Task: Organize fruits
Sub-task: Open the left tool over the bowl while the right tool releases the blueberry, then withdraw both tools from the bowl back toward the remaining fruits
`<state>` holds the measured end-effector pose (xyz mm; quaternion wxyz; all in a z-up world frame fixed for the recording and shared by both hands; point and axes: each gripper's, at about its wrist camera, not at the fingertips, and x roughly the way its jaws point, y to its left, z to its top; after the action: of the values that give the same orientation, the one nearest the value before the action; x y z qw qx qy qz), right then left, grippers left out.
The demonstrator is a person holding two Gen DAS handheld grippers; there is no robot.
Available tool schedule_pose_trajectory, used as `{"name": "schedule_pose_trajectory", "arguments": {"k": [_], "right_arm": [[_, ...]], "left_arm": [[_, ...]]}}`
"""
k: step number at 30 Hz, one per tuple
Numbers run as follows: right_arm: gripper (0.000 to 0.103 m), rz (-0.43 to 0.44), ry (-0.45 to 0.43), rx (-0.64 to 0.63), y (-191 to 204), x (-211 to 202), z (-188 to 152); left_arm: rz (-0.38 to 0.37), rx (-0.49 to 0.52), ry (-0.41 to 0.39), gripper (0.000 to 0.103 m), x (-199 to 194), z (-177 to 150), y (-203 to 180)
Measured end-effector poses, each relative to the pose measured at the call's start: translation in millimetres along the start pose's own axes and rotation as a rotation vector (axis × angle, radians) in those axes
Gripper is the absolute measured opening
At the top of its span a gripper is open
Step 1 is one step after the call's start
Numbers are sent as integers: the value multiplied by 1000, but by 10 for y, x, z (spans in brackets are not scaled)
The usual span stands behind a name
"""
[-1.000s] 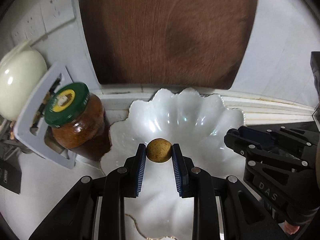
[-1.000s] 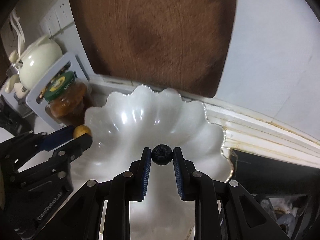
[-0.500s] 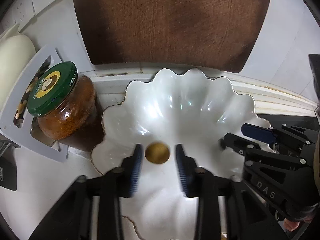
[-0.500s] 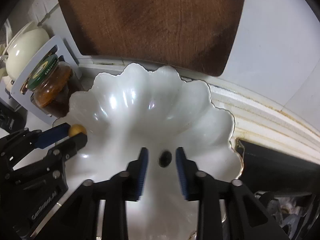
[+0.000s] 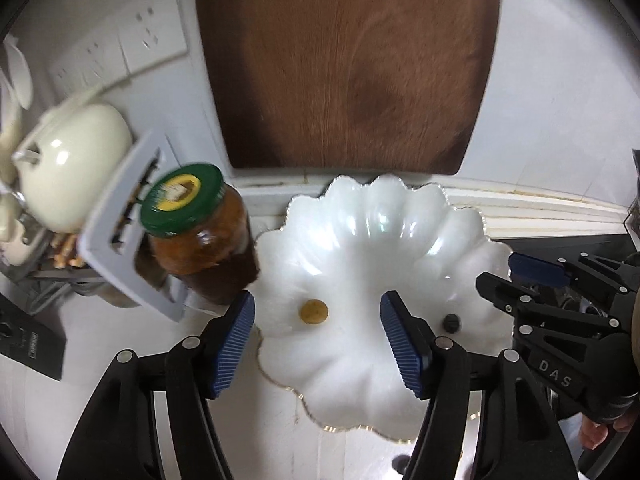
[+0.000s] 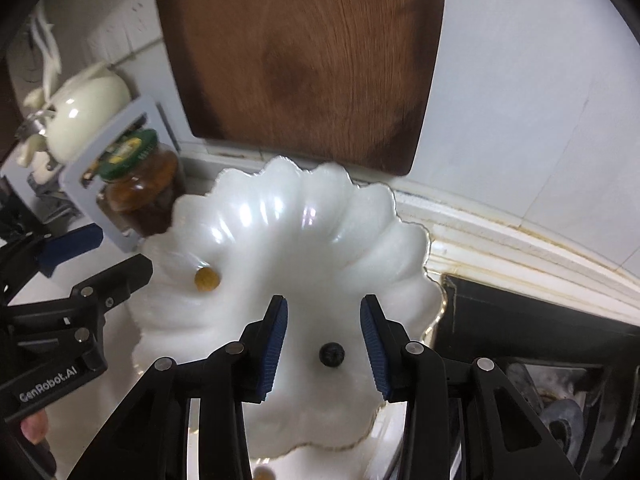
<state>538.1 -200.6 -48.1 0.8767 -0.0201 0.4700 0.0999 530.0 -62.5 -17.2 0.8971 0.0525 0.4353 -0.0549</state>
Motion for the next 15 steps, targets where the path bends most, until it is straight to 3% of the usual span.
{"name": "schedule_pose_trajectory", "arguments": {"k": [9, 11, 15], "right_arm": [[40, -28, -153, -22, 106, -661, -215], [51, -42, -186, -15, 141, -799, -295], [57, -83, -226, -18, 176, -1034, -425]], "left_arm": [[25, 22, -144, 75, -719, -223, 96], [24, 27, -173, 76, -883, -296, 108], [24, 44, -209, 80, -1116, -421, 128]]}}
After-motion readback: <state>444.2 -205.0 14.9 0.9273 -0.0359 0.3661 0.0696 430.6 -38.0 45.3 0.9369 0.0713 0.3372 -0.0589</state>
